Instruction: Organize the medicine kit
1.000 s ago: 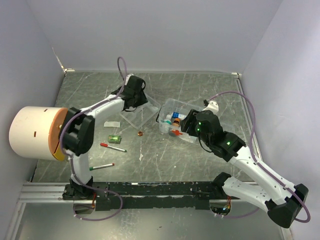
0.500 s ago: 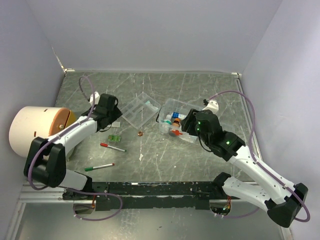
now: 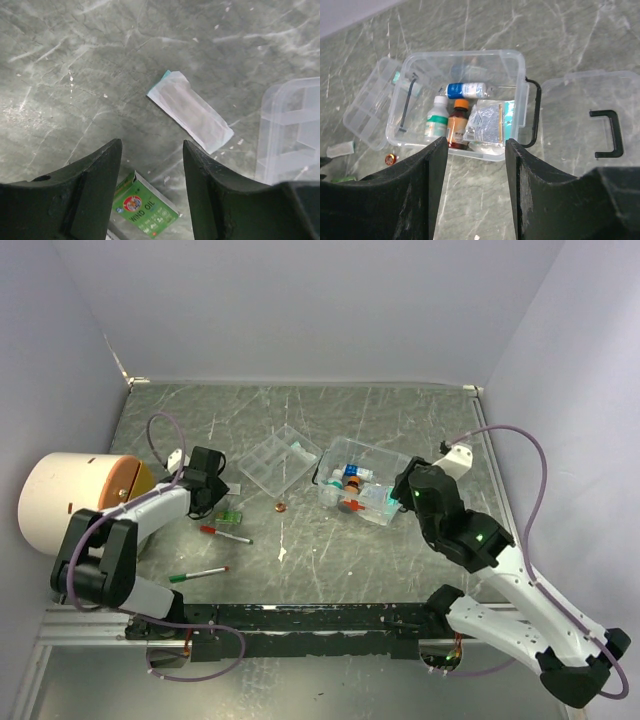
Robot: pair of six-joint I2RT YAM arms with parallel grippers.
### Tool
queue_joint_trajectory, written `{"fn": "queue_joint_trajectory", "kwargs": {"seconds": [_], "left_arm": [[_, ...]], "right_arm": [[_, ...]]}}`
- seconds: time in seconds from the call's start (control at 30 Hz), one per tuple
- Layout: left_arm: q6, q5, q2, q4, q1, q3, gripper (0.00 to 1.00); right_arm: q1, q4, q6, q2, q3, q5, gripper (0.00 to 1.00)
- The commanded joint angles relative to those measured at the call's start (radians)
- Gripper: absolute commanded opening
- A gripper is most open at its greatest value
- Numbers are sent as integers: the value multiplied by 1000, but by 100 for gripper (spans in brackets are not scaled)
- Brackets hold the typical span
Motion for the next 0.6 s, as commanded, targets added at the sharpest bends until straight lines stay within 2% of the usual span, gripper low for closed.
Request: {"fn": "queue_joint_trajectory", "kwargs": {"seconds": [0.0,0.4,0.57], "left_arm": [[-1,39,77,48,20,44,62],[9,15,186,71,26,119,62],[1,9,248,45,26,152,59]], "right_arm": [[2,-54,41,-40,-8,104,49],[1,-38,38,7,-15,89,49],[2,-17,29,21,-18,82,50]]}}
